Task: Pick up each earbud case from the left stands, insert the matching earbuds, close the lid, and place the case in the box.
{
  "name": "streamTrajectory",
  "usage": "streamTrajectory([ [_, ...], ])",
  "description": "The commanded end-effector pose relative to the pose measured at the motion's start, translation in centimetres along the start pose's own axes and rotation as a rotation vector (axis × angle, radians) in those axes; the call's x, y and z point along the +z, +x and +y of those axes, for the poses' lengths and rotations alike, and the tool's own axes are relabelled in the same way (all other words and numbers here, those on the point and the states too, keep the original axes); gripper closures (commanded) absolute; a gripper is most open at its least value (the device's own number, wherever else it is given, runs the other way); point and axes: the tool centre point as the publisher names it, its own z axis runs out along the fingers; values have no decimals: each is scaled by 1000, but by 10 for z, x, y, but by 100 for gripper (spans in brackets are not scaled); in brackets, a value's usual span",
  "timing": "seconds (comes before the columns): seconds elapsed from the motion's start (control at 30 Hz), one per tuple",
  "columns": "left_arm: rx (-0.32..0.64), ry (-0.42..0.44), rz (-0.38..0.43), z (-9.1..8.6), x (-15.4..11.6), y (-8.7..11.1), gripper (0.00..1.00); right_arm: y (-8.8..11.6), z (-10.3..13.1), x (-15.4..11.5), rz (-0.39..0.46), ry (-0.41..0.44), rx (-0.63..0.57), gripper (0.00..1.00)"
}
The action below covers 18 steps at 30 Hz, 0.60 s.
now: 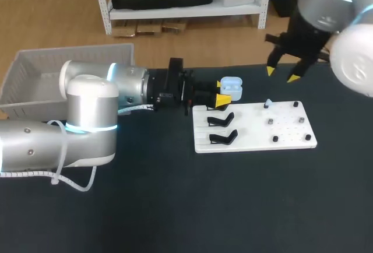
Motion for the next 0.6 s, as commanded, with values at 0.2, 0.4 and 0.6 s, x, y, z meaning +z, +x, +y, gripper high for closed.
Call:
streamTrajectory([
  [0.2,3,-4,-4,0,0,1,100,-19,-6,49,74,34,0,49],
  [0.4,3,-4,-4,0,0,1,100,-16,-17,72,92,58,-20,48],
  [0.6,3,-4,-4,0,0,1,100,-12,-24,86,121,62,-33,48],
])
